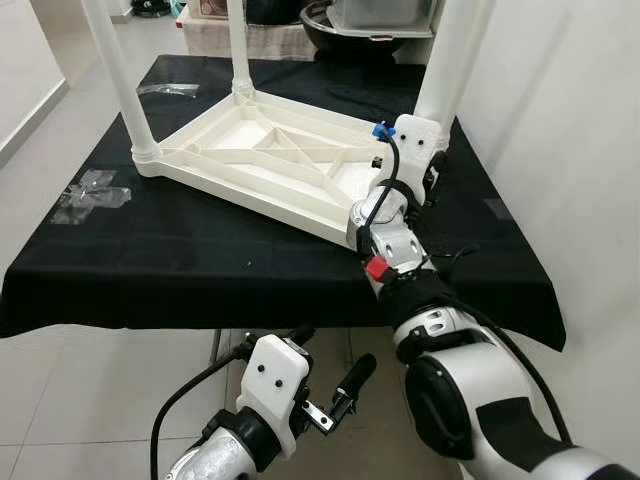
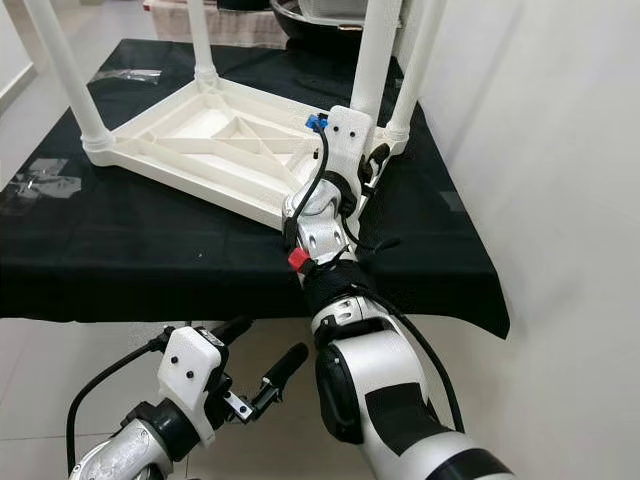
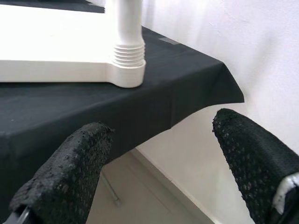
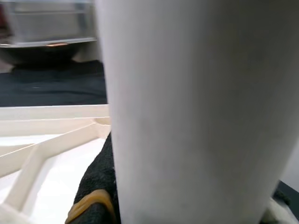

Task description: Building children table

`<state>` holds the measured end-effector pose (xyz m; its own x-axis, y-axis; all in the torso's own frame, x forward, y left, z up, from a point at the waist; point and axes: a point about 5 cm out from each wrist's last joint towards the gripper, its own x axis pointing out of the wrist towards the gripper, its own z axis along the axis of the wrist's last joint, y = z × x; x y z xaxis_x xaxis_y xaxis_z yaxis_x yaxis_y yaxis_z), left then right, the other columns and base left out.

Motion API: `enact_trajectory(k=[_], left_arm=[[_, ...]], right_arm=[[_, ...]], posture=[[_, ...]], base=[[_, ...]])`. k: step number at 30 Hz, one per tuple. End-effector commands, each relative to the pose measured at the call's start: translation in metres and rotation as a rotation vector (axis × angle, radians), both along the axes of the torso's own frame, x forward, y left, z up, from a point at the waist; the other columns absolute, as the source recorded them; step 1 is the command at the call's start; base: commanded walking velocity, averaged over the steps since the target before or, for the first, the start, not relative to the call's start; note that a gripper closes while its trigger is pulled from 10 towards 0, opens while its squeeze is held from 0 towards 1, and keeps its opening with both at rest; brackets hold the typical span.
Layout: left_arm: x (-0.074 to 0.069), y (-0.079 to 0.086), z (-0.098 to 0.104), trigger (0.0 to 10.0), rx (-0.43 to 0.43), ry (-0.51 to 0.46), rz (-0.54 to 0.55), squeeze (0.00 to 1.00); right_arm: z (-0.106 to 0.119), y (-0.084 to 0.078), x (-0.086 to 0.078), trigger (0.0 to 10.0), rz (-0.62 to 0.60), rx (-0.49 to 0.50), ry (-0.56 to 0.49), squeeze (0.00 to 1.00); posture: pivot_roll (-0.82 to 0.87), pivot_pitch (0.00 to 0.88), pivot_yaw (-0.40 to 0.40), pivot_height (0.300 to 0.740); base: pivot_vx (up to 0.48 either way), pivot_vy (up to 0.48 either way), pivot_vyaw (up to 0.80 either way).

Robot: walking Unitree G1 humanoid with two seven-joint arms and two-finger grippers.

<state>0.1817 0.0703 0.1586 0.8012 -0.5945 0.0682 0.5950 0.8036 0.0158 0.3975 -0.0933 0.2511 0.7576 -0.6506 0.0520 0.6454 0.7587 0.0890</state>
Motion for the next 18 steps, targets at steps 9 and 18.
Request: enact_trajectory(k=[9,18], left_arm=[[-0.0027,-0.0025,-0.0032,10.0,-0.001,0.021,-0.003,0.0],[-0.0034,-0.0026,-0.0014,10.0,-0.024,0.032,0.007,0.0]], right_arm=[[-0.0432,-0.0149,-0.011,10.0,-0.259,0.07,0.183,0.0],[-0.0471,-0.0172,-0.0154,10.0,-0.37,0.064,0.196,0.0]], posture=[[0.1,0.177,-0.072,0.74],[0.12,0.181,-0.08,0.74]], base=[[0.0,0.0,0.0],[0.0,0.0,0.0]])
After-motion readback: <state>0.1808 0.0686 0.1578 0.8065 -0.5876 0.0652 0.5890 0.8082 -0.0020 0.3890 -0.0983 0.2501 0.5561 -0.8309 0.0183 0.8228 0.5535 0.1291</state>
